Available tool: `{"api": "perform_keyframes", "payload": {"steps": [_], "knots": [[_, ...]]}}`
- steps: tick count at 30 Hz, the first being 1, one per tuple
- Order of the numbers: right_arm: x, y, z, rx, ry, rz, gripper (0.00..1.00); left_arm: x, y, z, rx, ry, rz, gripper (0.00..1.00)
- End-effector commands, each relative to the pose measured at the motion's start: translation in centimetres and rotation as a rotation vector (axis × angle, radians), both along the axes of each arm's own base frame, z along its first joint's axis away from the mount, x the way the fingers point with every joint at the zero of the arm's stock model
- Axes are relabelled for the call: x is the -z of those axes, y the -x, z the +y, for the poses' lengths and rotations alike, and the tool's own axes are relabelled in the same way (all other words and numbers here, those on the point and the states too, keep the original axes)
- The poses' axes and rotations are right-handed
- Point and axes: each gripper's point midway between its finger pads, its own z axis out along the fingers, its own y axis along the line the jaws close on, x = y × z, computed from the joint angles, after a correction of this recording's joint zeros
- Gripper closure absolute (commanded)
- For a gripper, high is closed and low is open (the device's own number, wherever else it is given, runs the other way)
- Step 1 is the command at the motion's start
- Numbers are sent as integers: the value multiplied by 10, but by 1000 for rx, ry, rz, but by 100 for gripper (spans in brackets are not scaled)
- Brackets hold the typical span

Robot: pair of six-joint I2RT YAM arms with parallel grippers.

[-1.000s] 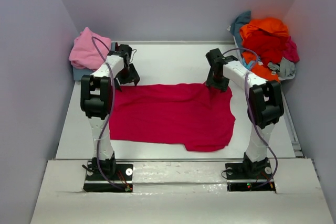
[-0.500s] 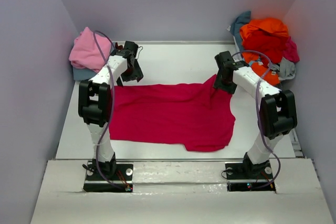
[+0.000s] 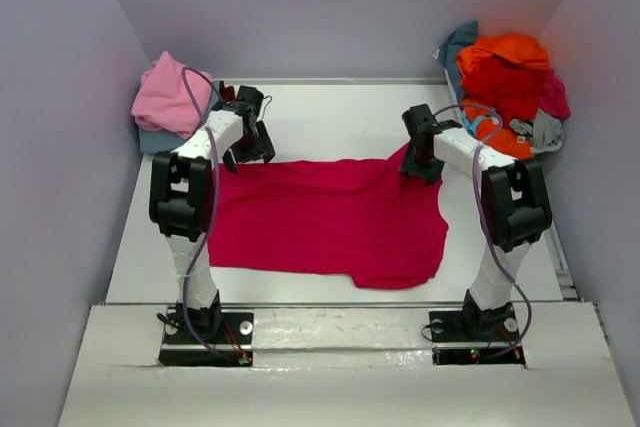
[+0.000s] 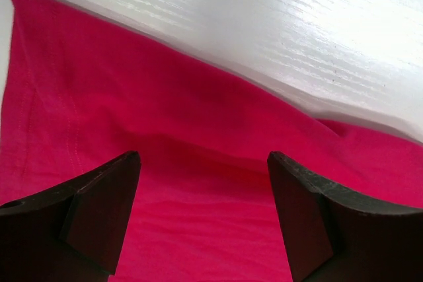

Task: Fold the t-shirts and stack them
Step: Fold the flattened tshirt in 1/3 of the way

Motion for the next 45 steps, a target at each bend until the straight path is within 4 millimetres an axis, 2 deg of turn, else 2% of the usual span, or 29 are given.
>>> {"api": "perform_keyframes", "payload": {"steps": [1,7,13,21,24,27,28,29,36,45], "knots": [[-15,-25,4,-6,-15,-79,40,11,6,-7,14,35,35,11],[-9,-42,10,-36,-16,-82,41,31,13,1,-3,30,96,11],[-5,-60,15,-51,-8,-85,41,29,13,10,-16,23,93,11],[-7,-68,27,-66,-67,-106,43,31,17,15,-22,17,103,11],[-7,-70,27,-66,-65,-103,49,33,18,15,-19,17,110,11],[-5,-67,29,-68,-72,-86,75,33,17,16,-18,13,110,11],[-9,-67,29,-68,-78,-91,90,32,17,16,-18,12,108,11],[-10,-66,29,-66,-80,-90,93,32,17,16,-19,10,111,11],[-28,-56,28,-64,-84,-82,93,37,24,21,-38,-17,140,11],[-74,-38,18,-66,-62,-97,93,47,32,27,-63,13,176,11]]}}
